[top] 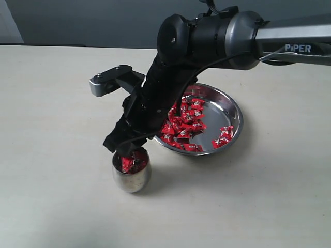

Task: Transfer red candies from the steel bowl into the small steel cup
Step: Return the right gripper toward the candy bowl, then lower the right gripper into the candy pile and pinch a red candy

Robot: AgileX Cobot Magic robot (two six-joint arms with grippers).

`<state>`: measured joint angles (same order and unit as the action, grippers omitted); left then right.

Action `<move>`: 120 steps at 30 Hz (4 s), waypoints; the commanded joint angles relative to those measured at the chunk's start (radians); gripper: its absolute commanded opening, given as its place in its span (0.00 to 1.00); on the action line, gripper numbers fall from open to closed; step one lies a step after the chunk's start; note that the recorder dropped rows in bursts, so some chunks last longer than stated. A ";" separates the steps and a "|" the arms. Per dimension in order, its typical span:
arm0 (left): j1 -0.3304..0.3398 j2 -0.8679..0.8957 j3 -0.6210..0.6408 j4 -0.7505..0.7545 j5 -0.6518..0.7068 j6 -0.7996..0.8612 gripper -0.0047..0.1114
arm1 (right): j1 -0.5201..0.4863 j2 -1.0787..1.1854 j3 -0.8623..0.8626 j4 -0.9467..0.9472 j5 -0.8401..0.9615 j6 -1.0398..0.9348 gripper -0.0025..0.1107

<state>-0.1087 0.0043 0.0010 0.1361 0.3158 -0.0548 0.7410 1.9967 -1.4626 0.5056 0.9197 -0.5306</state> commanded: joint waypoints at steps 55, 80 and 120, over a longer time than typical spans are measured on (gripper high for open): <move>-0.007 -0.004 -0.001 -0.001 -0.007 -0.006 0.04 | -0.322 0.097 0.002 -0.445 -0.003 0.368 0.31; -0.007 -0.004 -0.001 -0.001 -0.007 -0.006 0.04 | -0.320 0.106 0.002 -0.219 -0.175 0.257 0.31; -0.007 -0.004 -0.001 -0.001 -0.007 -0.006 0.04 | -0.320 0.016 0.002 -0.127 -0.124 0.232 0.02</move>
<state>-0.1087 0.0043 0.0010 0.1361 0.3158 -0.0548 0.4245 2.0431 -1.4626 0.3757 0.7642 -0.2914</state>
